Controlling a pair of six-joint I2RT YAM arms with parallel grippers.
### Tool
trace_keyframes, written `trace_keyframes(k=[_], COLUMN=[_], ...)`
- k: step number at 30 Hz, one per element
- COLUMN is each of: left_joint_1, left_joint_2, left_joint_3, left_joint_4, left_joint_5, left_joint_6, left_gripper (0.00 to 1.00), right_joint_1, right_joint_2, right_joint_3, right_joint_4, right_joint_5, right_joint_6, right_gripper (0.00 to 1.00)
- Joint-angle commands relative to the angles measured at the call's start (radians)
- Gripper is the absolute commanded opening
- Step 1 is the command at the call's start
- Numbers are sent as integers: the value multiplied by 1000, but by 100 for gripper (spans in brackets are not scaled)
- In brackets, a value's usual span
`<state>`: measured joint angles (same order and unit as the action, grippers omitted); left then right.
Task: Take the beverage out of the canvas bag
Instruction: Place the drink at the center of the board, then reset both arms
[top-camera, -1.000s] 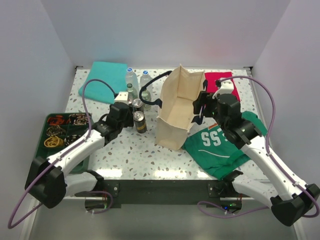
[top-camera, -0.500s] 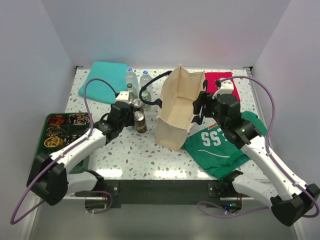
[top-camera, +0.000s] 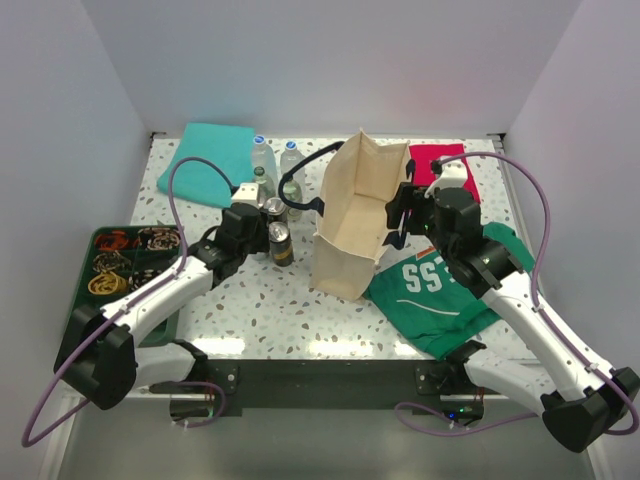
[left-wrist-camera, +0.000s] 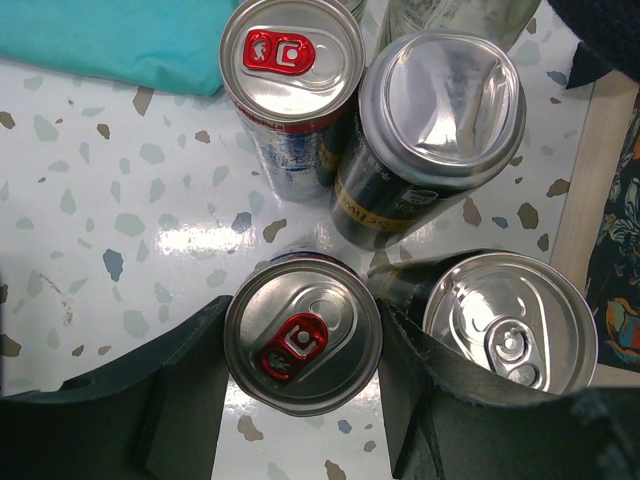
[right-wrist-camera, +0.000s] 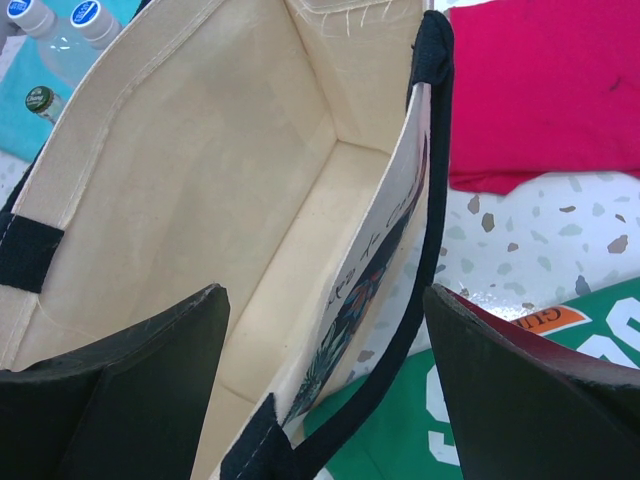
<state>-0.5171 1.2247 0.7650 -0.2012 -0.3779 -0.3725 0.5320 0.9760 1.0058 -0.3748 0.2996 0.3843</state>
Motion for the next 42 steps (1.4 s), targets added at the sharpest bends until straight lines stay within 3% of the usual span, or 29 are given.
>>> trace_keyframes(k=[1,4,6,10,13,35,38,42], left_joint_1=[8,6,6,6,8,8,6,6], left_joint_2=[-22,-33,-39,-40,-40,-152,-166,-139], left_joint_3=[30,27,22,20,22,111,137,184], left_joint_4=[97,98,100,102,102,-9,9,26], left_joint_5=[-16,-15,-13,-10,-15,-101,0,152], left_joint_6=[-16,-11,-6,-8,-8,33,114,187], left_gripper=[38,41,49,53,65,90,100,100], right_joint_1=[0,2,2,0,0,0,0,0], right_joint_2=[-2,-2,-5,-2,0,24,21,6], right_joint_3=[-3,-6,-9,-9,-6,-4,-3,-4], right_joint_4=[28,31,33,34,33,48,47,51], right_joint_5=[27,26,27,32,32,15,41,88], right_joint_6=[4,7,10,10,8,8,2,-38], right_gripper=[83,83,83,84,84,84,85,88])
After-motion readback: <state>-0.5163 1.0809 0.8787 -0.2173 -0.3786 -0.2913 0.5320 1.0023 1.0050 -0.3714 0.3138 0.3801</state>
